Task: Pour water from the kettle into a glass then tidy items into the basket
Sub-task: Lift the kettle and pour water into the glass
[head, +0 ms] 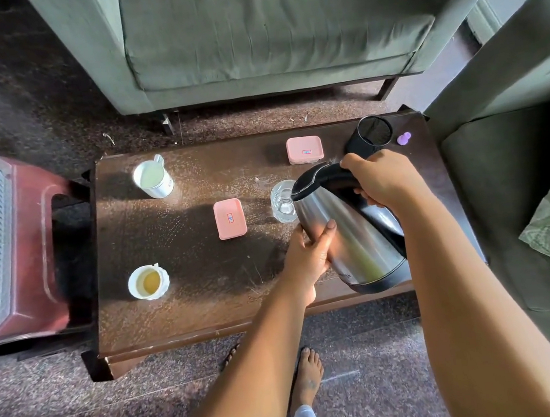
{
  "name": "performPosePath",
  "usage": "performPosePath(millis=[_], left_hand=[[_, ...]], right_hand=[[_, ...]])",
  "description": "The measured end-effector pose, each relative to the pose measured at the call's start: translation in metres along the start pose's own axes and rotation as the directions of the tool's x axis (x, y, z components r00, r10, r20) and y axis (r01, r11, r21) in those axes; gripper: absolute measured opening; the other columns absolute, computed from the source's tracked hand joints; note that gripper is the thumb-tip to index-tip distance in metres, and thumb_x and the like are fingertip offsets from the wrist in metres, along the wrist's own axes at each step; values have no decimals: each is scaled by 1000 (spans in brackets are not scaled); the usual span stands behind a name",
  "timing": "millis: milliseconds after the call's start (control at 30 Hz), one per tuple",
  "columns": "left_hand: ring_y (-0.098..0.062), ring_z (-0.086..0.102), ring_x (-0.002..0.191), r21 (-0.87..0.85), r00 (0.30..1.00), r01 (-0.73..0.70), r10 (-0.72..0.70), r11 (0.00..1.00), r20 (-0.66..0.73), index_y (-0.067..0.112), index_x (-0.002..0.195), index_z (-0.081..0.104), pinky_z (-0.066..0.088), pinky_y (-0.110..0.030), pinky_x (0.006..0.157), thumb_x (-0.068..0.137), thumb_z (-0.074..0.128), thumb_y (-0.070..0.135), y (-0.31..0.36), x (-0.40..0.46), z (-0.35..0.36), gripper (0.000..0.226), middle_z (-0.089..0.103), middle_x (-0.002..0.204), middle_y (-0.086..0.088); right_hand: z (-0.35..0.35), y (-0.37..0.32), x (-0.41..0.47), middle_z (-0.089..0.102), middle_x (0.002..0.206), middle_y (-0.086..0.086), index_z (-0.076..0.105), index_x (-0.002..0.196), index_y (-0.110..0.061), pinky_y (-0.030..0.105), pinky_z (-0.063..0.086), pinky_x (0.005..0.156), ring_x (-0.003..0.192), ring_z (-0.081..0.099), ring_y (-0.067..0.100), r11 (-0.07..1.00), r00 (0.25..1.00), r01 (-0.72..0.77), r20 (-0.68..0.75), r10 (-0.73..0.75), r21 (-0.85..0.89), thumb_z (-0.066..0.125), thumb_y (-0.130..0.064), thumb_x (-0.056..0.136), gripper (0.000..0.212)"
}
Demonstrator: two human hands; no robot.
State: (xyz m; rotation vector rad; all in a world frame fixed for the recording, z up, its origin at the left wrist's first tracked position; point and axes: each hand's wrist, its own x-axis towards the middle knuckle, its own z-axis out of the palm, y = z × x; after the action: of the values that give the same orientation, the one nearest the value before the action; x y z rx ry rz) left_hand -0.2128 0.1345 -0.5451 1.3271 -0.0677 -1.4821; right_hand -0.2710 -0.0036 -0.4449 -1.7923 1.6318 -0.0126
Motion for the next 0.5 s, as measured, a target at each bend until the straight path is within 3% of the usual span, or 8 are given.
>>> performPosePath(millis=[233, 500], left_hand=[[-14, 63, 97, -37, 1000, -15, 14, 999, -16, 18, 128, 46, 55, -21, 67, 88, 68, 31, 2, -1, 3, 47, 62, 111, -2], [-19, 63, 106, -49, 1000, -6, 5, 999, -6, 16, 129, 47, 56, -23, 72, 87, 69, 32, 1, -1, 6, 50, 62, 121, -9]], right_hand=[[-2, -1, -4, 65, 53, 8, 66, 61, 0, 44, 57, 77, 66, 66, 30, 1000, 1000, 22, -11, -22, -15, 48, -48, 81, 55], [-4, -1, -3, 67, 58, 11, 66, 62, 0, 44, 56, 80, 70, 66, 31, 1000, 1000, 20, -12, -20, -22, 48, -47, 83, 55]])
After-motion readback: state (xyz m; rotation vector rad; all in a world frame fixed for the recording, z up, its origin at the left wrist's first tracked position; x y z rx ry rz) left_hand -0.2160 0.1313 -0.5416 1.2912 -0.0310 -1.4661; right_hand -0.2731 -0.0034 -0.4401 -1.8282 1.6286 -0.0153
